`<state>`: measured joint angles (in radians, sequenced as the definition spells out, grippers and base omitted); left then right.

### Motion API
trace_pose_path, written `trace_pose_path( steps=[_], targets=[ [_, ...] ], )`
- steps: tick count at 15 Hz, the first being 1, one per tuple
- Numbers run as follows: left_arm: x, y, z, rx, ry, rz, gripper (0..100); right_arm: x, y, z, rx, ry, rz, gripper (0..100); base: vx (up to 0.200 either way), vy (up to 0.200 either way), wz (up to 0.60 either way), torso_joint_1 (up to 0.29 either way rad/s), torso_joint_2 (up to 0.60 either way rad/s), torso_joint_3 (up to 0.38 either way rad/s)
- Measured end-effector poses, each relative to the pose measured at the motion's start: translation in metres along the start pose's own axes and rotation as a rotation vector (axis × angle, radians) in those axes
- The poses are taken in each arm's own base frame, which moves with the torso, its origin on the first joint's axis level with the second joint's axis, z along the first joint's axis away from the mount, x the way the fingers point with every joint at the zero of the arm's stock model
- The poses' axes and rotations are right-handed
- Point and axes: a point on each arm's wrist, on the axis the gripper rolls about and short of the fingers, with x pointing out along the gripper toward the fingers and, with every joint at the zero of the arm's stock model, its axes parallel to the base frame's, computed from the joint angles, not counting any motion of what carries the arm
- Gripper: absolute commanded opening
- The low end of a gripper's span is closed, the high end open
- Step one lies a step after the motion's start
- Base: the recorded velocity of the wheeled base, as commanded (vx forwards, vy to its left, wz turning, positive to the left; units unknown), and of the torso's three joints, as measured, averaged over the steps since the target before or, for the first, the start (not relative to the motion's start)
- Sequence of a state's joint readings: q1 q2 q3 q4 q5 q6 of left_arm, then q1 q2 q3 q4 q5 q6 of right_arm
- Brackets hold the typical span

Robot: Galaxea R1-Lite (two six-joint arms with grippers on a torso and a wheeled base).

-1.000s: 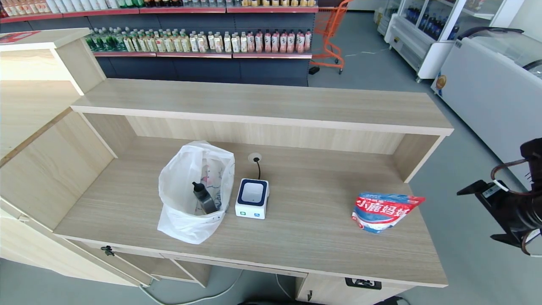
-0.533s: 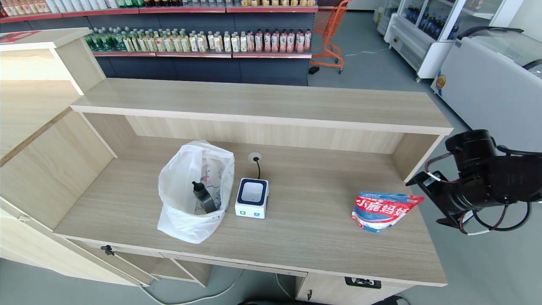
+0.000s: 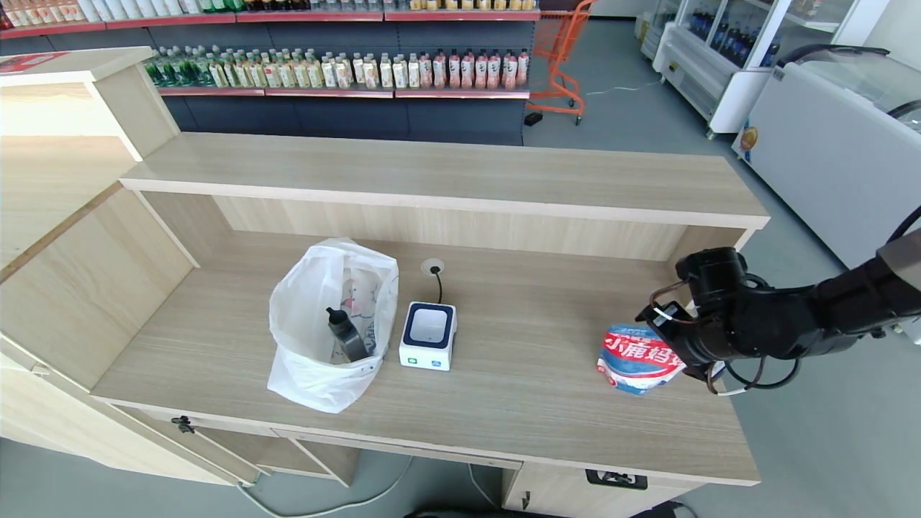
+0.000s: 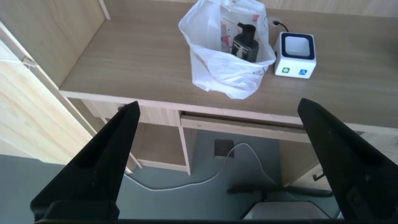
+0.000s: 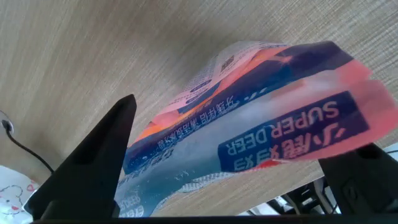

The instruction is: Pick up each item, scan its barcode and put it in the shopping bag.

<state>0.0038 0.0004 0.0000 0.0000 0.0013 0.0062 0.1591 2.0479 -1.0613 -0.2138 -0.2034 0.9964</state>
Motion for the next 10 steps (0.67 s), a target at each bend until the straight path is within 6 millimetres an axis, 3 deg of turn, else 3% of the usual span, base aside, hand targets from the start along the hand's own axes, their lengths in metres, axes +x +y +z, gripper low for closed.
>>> trace_pose_path(
  steps=[3,4,10],
  targets=[
    [0.0,0.0,0.0,0.0,0.0,0.0,100,0.018,0.0,-0.007,-0.04,0.004,-0.029,100,0.0,0.0,0.0,0.0,0.0,0.0],
    [0.0,0.0,0.0,0.0,0.0,0.0,100,0.023,0.0,-0.008,-0.055,0.006,-0.033,0,0.0,0.0,0.0,0.0,0.0,0.0],
    [0.0,0.0,0.0,0.0,0.0,0.0,100,0.038,-0.001,-0.012,-0.175,0.018,-0.053,0,0.0,0.0,0.0,0.0,0.0,0.0]
  ],
)
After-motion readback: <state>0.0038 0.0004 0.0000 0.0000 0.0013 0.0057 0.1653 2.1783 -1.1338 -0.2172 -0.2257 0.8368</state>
